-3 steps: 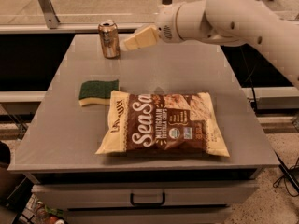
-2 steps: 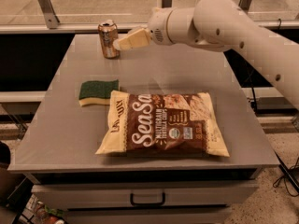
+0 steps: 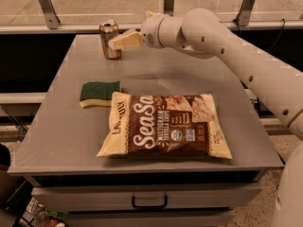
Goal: Knock orange can over
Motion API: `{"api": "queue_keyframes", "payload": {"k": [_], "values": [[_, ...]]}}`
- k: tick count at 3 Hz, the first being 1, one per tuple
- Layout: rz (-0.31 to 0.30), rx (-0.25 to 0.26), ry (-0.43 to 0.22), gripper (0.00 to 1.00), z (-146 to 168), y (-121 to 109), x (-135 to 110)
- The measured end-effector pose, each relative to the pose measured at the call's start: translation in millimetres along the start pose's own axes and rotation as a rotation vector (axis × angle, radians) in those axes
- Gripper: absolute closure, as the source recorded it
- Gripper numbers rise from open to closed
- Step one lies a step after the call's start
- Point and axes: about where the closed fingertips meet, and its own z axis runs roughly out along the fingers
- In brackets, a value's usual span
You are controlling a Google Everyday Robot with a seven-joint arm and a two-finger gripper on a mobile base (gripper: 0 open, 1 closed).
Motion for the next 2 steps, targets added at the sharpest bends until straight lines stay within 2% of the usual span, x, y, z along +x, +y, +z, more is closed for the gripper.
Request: {"api": "queue_keyframes", "payload": {"k": [2], "values": [[0.022,-0.027,-0.024,0.0,38,-2,12]]}}
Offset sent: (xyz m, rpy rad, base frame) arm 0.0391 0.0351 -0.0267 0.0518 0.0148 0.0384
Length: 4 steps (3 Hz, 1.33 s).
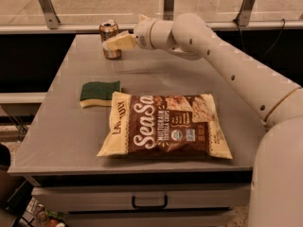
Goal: Knock orange can over
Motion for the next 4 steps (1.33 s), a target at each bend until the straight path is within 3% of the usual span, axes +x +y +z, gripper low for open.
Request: {"api": "queue_keyframes", "payload": {"k": [2,3,4], "values": [[0.03,-0.054,-0.039,0.0,36,12,5],[0.046,-0.068,-0.055,0.17,47,18,12],[0.047,-0.072,-0.055,0.41,49,21,12]]}}
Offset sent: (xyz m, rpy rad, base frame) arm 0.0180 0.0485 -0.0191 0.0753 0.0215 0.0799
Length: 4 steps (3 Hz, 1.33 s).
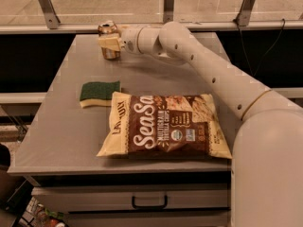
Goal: Knock orange can over
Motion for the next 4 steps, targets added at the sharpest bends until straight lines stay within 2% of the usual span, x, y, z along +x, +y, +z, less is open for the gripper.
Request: {"api": "queue_keyframes", "payload": {"k": [2,3,4], "values": [[0.001,-0.008,0.0,0.87,4.5,4.5,0.3],[0.002,-0.012,0.0,1.0,6.6,6.6,0.4],[0.0,-0.016,0.01,1.0,7.0,7.8,0.0]]}}
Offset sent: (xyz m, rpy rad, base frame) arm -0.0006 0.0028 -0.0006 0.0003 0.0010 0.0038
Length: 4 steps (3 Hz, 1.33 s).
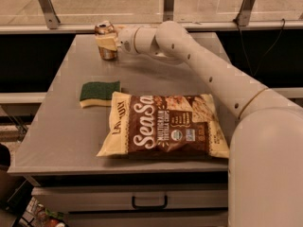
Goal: Knock orange can over
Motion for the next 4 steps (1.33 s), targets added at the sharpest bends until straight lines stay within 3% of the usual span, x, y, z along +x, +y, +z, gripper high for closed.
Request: {"api": "queue_keyframes", "payload": {"k": [2,4], "values": [[-0.037,0.036,0.11,1.0,-31,-10,-11],[-0.108,0.08,0.272,1.0,-63,-14,-26]]}}
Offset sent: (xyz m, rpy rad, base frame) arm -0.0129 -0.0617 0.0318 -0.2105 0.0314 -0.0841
